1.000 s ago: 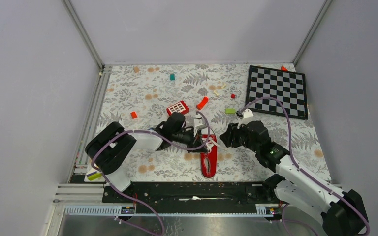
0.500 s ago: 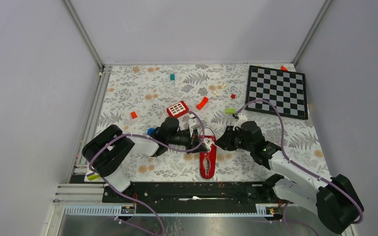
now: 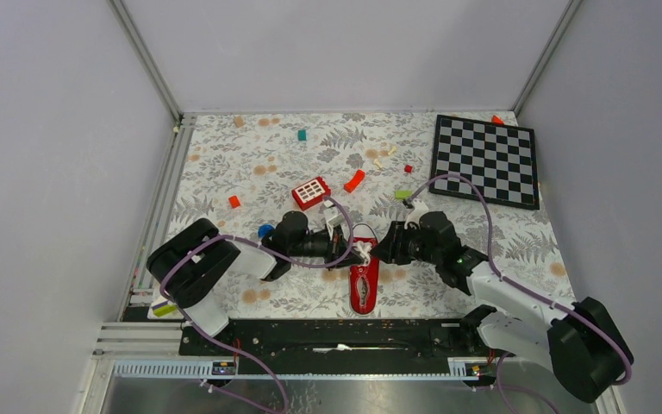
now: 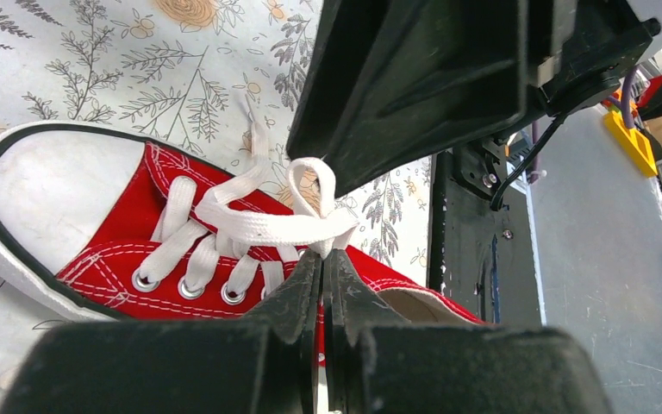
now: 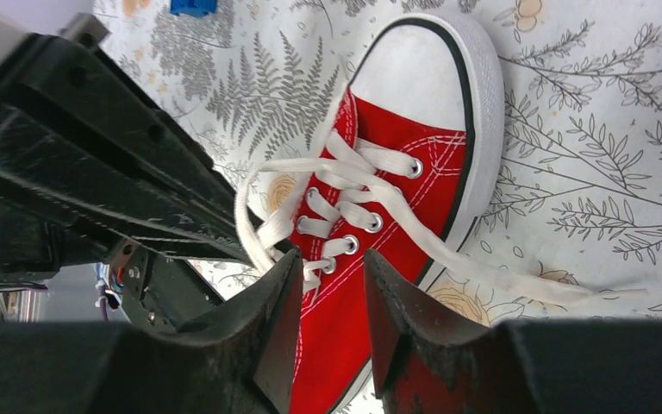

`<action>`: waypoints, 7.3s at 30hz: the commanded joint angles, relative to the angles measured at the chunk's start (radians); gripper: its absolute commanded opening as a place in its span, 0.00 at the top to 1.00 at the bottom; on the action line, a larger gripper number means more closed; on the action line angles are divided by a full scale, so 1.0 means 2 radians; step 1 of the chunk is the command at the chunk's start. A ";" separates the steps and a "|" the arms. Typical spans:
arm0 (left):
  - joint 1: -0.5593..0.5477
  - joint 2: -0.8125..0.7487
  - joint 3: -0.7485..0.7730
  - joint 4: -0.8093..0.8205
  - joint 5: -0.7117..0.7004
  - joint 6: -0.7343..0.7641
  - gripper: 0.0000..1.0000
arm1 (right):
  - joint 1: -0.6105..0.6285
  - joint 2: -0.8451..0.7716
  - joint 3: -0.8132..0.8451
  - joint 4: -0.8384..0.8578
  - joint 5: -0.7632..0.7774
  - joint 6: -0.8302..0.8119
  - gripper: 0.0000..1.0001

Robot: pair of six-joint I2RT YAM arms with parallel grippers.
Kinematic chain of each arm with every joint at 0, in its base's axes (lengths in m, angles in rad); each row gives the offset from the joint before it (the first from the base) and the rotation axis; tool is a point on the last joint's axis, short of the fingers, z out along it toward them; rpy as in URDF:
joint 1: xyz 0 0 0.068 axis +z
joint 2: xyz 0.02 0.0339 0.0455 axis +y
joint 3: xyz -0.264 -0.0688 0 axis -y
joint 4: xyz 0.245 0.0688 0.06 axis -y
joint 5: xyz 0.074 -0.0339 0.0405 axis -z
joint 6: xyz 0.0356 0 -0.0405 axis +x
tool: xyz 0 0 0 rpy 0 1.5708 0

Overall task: Tie the shoes
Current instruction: Wrap the shoelace around the shoelace.

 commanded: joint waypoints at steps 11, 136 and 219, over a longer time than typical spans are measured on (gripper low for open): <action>-0.002 0.008 -0.023 0.102 -0.045 -0.018 1.00 | 0.002 0.026 0.034 -0.001 0.017 -0.029 0.63; 0.003 -0.001 -0.017 0.114 -0.033 -0.022 1.00 | 0.029 0.035 0.090 -0.169 0.058 -0.187 0.51; 0.021 0.031 -0.007 0.146 0.000 -0.055 1.00 | 0.047 0.078 0.084 -0.082 0.001 -0.076 1.00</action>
